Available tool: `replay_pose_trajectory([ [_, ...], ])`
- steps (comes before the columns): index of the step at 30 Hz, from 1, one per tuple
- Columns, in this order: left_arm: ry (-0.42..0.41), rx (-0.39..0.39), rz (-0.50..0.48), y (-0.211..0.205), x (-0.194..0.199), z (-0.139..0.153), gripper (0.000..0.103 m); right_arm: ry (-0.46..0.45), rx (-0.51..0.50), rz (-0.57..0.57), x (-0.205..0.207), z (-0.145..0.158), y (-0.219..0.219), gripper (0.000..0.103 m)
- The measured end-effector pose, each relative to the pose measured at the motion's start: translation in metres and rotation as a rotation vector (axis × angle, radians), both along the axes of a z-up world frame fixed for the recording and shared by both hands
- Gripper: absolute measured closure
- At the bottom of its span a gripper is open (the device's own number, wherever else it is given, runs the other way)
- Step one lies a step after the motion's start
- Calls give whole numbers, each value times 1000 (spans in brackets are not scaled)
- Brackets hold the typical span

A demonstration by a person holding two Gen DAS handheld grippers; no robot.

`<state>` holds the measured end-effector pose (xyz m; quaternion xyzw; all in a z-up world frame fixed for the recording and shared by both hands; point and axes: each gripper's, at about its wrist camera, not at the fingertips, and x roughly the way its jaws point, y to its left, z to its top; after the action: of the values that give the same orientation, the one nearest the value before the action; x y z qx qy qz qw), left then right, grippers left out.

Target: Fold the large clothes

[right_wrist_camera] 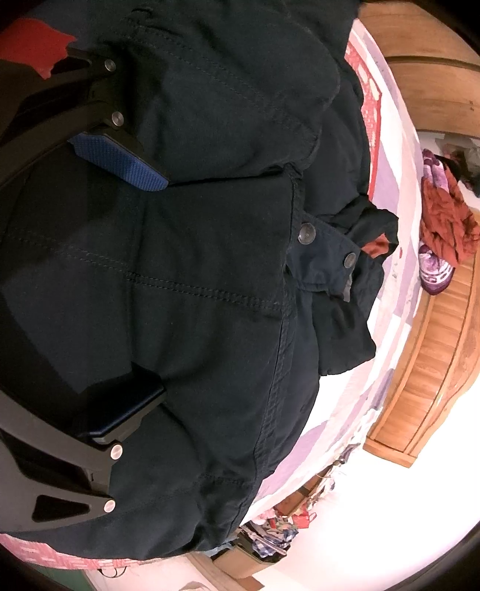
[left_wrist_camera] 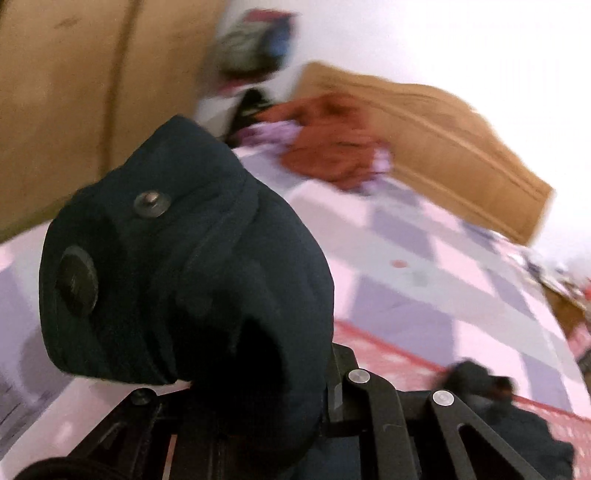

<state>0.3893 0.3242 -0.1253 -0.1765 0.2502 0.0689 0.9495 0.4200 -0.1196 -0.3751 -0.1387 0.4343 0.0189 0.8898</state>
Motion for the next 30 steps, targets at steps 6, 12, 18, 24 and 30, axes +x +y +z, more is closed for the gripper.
replay_pose_trajectory([
  [6, -51, 17, -238, -118, 37, 45, 89, 37, 36, 24, -13, 30, -6, 0],
  [12, -14, 11, -455, -258, 65, 35, 89, -25, 132, 49, -71, 68, -50, 0],
  [18, 123, 51, -576, -391, 63, -40, 89, -10, 163, -9, -124, 81, -123, 0],
  [24, 346, 197, -585, -471, 78, -146, 87, 50, 158, -82, -157, 74, -192, 0],
  [30, 343, 323, -632, -511, 64, -161, 50, 95, 166, -175, -177, 60, -240, 0],
])
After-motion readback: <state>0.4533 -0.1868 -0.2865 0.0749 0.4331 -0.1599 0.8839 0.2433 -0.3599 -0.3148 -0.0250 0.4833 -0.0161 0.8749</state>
